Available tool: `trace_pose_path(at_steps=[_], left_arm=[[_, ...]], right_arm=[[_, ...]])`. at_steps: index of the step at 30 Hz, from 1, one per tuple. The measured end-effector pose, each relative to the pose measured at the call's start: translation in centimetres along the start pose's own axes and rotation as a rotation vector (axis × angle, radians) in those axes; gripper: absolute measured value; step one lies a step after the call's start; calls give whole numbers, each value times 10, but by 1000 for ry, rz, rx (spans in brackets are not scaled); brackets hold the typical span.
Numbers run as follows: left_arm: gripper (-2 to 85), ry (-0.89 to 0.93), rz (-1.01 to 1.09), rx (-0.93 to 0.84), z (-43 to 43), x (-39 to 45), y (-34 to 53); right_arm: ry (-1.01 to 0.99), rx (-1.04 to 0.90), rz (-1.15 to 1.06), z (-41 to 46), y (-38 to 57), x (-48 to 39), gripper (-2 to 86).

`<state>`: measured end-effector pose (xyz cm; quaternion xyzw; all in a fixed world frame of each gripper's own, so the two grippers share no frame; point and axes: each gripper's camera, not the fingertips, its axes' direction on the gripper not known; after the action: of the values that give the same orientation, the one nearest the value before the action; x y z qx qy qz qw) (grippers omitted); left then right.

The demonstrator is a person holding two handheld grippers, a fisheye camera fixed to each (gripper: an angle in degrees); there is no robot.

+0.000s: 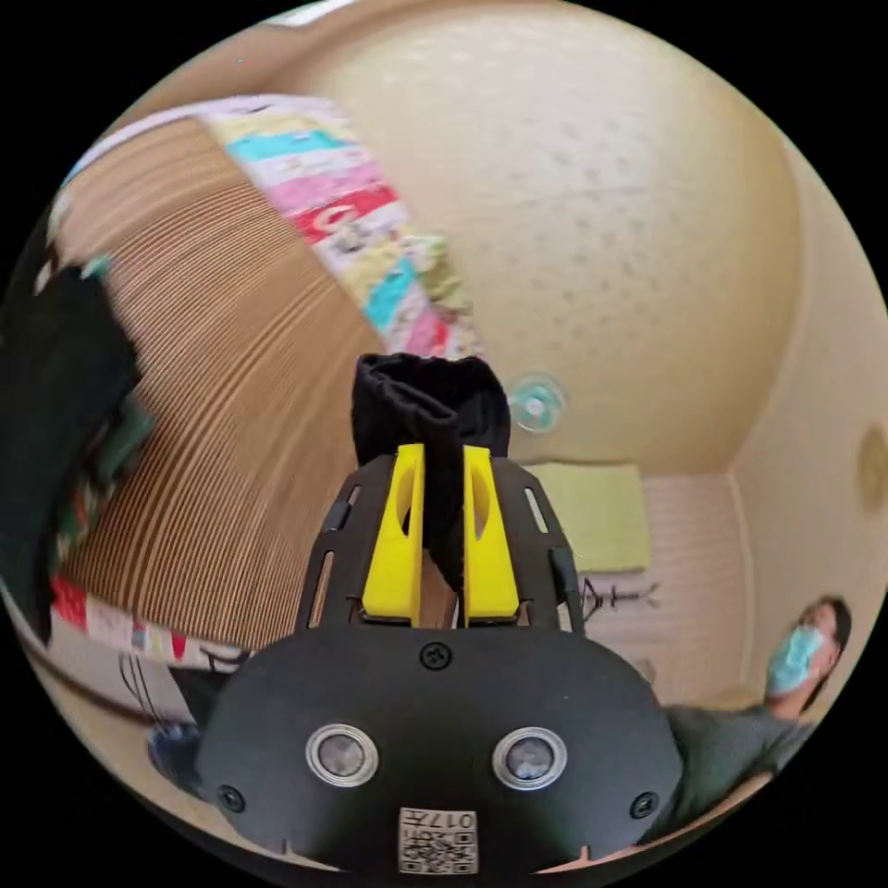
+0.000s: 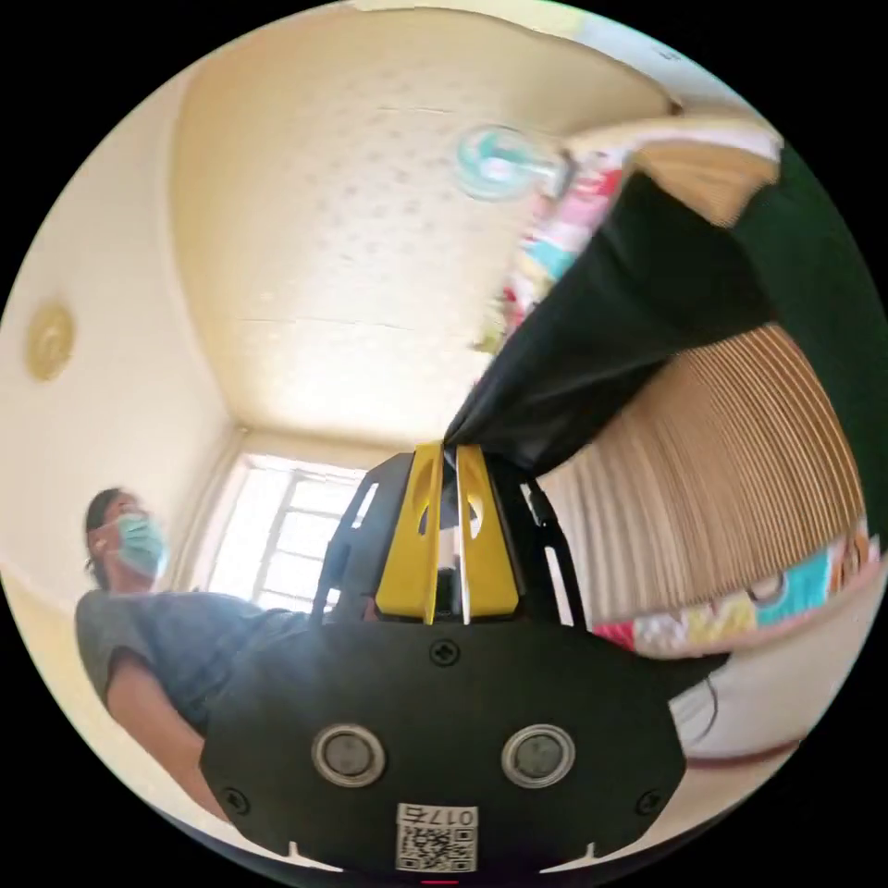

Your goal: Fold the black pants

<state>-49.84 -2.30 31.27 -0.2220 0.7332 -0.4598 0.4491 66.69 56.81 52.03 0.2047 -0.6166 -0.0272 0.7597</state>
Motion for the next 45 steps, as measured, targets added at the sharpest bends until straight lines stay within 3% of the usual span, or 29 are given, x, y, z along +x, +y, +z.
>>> trace_pose_path(at_steps=[2, 4, 6, 9, 15, 17, 19, 21, 22, 24, 27, 31, 33, 38, 40, 43, 45], left_arm=[[32, 118, -401, 174, -28, -109, 41], [11, 194, -520, 330, -47, -133, 75], [-2, 145, -573, 309, -54, -133, 84], [-7, -28, -479, 137, -55, -102, 52], [-6, -270, -131, -261, 12, -5, -55], [-7, -361, 11, -398, 56, 34, -89], [-8, -429, 88, -496, 93, 55, -111], [-9, -539, 147, -576, 125, 70, -133], [-9, -644, 187, -572, 139, 79, -145], [-9, -732, 218, -517, 150, 88, -162], [-9, -745, 192, -532, 168, 80, -179], [-9, -878, 187, -713, 184, 47, -152], [-9, -866, 201, -659, 164, 45, -137], [-10, -860, 33, -625, 99, 26, -110], [-10, -870, 31, -557, 77, 35, -109], [-10, -725, 100, -367, 41, 70, -115], [-10, -657, 118, -301, 32, 84, -124]], right_arm=[[68, 34, 381, 10, 30, 92, 12], [-33, 240, 750, 8, 96, 149, 8], [-131, 361, 782, 10, 121, 154, 6], [-184, 315, 780, 23, 117, 154, 5], [-19, 32, 672, 57, 18, 132, 6], [180, -166, 593, 84, -27, 116, 5], [558, -474, 430, 137, -81, 92, 5], [868, -641, 271, 181, -110, 74, 4], [1043, -650, 189, 202, -124, 61, 4], [1166, -595, 77, 225, -144, 41, 4], [1158, -556, -92, 256, -158, 22, 3], [1296, -772, -100, 278, -119, 67, 3], [1276, -696, -86, 255, -93, 71, 3], [1110, -650, 255, 173, -36, 95, 6], [921, -426, 272, 123, -30, 72, 11], [627, -146, 243, 75, -53, 43, 28], [500, -63, 250, 66, -80, 42, 53]])
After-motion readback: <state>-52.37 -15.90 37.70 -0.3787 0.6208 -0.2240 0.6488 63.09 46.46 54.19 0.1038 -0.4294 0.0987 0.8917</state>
